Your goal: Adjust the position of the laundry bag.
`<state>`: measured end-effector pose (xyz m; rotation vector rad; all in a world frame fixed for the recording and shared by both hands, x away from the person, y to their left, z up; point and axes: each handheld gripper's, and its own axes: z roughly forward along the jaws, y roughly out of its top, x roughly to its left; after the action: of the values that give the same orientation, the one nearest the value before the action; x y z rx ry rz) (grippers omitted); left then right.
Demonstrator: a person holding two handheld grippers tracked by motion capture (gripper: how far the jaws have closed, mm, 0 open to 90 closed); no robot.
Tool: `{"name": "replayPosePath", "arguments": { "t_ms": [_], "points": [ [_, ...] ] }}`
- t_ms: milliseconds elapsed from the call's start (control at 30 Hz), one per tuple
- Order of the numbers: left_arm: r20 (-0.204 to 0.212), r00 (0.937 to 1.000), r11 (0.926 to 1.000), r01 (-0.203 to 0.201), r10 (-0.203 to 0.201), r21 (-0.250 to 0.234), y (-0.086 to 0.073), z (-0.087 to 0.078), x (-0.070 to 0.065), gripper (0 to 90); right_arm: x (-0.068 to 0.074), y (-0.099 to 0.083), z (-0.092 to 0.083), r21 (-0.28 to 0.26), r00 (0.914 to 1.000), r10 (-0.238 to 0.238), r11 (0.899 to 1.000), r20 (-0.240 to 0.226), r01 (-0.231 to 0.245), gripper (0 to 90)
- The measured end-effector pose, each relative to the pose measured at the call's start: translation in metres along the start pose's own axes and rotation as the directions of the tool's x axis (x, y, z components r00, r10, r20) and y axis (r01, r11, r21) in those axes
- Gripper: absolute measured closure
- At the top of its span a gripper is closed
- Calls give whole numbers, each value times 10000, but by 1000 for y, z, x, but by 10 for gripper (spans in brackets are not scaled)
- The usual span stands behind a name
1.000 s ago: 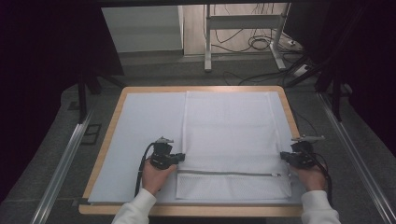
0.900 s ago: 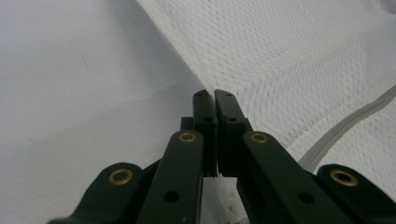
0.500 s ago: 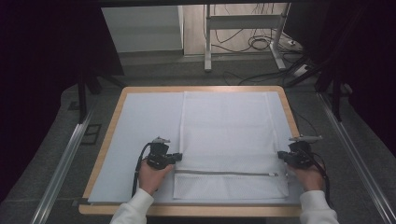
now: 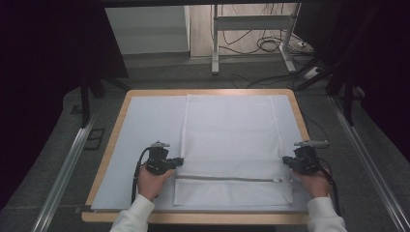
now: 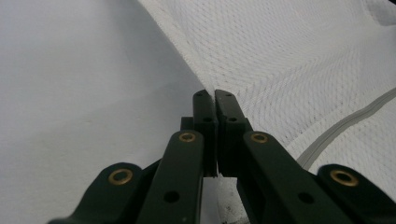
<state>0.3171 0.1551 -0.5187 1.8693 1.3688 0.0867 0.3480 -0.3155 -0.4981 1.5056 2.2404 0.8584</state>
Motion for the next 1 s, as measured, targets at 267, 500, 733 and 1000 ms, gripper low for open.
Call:
{"name": "replayPosePath", "arguments": {
  "t_ms": [267,500,733,1000],
  "points": [
    [-104,9999,10000,69,-69,39,-2,-5,8,889,9,3,4,-62,9999,-97,9999,-102,96,877],
    [-141,9998,9999,130,-129,60,-5,-10,14,888,15,4,8,-36,9997,-136,9999,-209,135,877],
    [-229,9996,9998,165,-164,54,-7,-14,19,888,21,5,10,-37,9994,-232,9997,-244,231,877],
    [-231,9992,9994,341,-339,76,-9,-20,27,888,28,6,14,-16,9986,-346,9994,-411,345,877]
  ]
}}
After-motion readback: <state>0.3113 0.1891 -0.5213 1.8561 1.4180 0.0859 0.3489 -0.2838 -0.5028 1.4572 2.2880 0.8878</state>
